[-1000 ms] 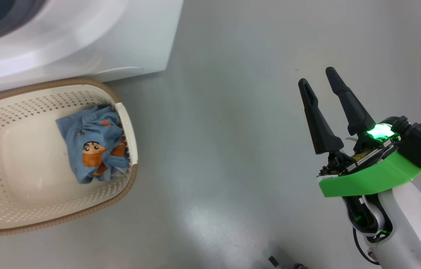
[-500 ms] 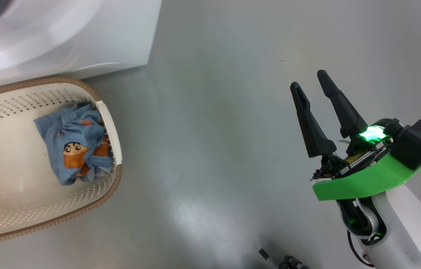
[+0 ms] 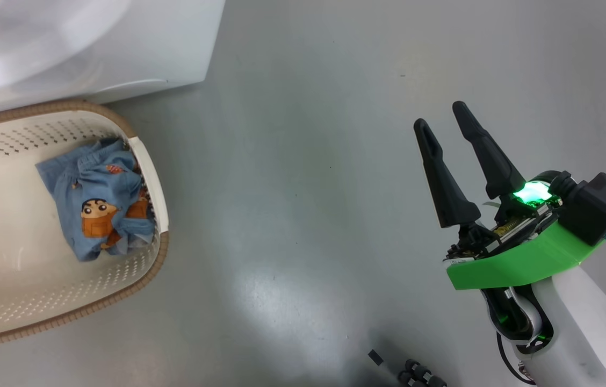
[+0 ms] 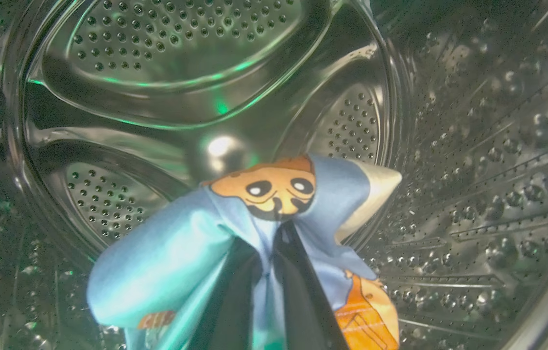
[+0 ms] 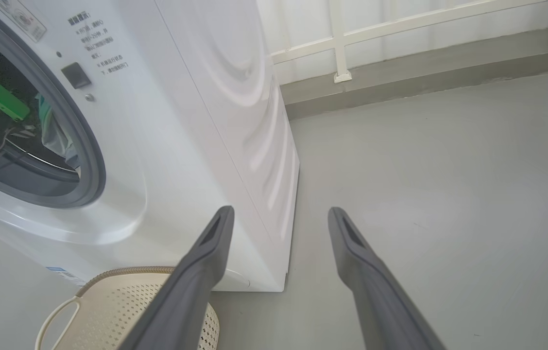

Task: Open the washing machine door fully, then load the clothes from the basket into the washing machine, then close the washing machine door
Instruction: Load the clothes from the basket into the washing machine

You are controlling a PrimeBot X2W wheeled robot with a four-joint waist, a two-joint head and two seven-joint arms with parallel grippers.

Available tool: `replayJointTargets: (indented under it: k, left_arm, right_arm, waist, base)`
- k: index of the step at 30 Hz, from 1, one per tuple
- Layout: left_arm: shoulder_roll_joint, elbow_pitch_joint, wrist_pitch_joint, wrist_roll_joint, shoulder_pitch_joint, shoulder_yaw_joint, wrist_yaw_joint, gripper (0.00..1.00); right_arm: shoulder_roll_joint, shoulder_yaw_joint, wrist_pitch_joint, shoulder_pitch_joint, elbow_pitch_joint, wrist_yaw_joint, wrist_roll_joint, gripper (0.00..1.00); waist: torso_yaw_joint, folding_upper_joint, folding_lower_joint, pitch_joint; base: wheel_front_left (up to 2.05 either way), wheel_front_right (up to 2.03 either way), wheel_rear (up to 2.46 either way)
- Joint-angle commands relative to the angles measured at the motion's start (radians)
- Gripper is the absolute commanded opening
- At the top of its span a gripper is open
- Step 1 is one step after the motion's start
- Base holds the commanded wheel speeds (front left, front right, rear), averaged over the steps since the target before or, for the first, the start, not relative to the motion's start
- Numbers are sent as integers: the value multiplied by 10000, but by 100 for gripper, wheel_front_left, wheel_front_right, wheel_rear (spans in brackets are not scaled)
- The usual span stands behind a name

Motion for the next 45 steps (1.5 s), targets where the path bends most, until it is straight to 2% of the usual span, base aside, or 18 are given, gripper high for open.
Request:
replayJointTargets:
  k: [1,8,9,10,11,13,14,15,16,17,23,32,37,41,45]
  left_arm:
    - [400,-397,-51,268,303,209,24,0]
    - [186,313,-51,482,608,393,-84,2]
    - [180,490,-51,497,580,380,-97,8]
    - [177,785,-51,493,549,355,-110,20]
    - [181,1073,-51,530,500,261,-124,38]
    - [168,1700,-51,535,380,145,-140,53]
    - [152,2160,-51,532,313,66,-146,75]
    - [152,2160,-51,532,313,66,-146,75]
    - [160,2493,-51,579,204,-59,-151,93]
    - [160,2841,-33,578,82,-120,-154,100]
    - [97,4212,263,553,-578,-550,-169,100]
    - [-59,4642,93,49,-713,-1012,-173,100]
    - [-105,4171,-37,-534,-387,-986,-173,100]
    - [-24,2660,-47,-874,477,-462,-173,100]
    - [-219,1515,-49,-839,1379,142,-123,100]
  right_arm:
    - [-29,213,-80,89,-238,73,-33,100]
    - [-35,261,-80,67,-204,73,-23,100]
    - [-39,268,-80,70,-198,73,-18,100]
    - [-42,276,-80,70,-189,73,-14,100]
    - [-44,285,-80,71,-178,73,-9,100]
    - [-49,307,-80,74,-151,73,4,100]
    - [-54,315,-80,81,-138,73,12,100]
    - [-54,315,-80,81,-138,73,12,100]
    - [-57,320,-80,86,-130,73,20,100]
    - [-58,323,-80,92,-123,73,25,100]
    - [-62,310,-80,137,-111,73,44,100]
    - [-76,268,-80,162,-123,73,36,100]
    - [-110,223,-80,151,-125,73,31,100]
    - [-157,146,-80,116,-148,73,24,100]
    - [-192,79,-80,127,-129,73,17,100]
  waist:
    - [7,0,-1,53]
    - [40,0,-1,44]
    - [42,0,-1,35]
    - [43,0,-1,22]
    - [44,0,-1,8]
    - [51,0,-1,-41]
    - [55,0,-1,-75]
    - [55,0,-1,-75]
    - [56,0,-1,-96]
    - [57,0,-1,-120]
    - [83,0,-1,-196]
    - [158,0,-1,-340]
    - [246,0,-1,-436]
    - [346,0,-1,-568]
    - [447,0,-1,-726]
  base:
    - [0,0,0]
    - [0,0,0]
    - [0,0,0]
    - [0,0,0]
    - [0,0,0]
    - [0,0,0]
    - [0,0,0]
    - [0,0,0]
    - [0,0,0]
    - [0,0,0]
    - [0,0,0]
    - [0,0,0]
    - [0,0,0]
    - [0,0,0]
    - [0,0,0]
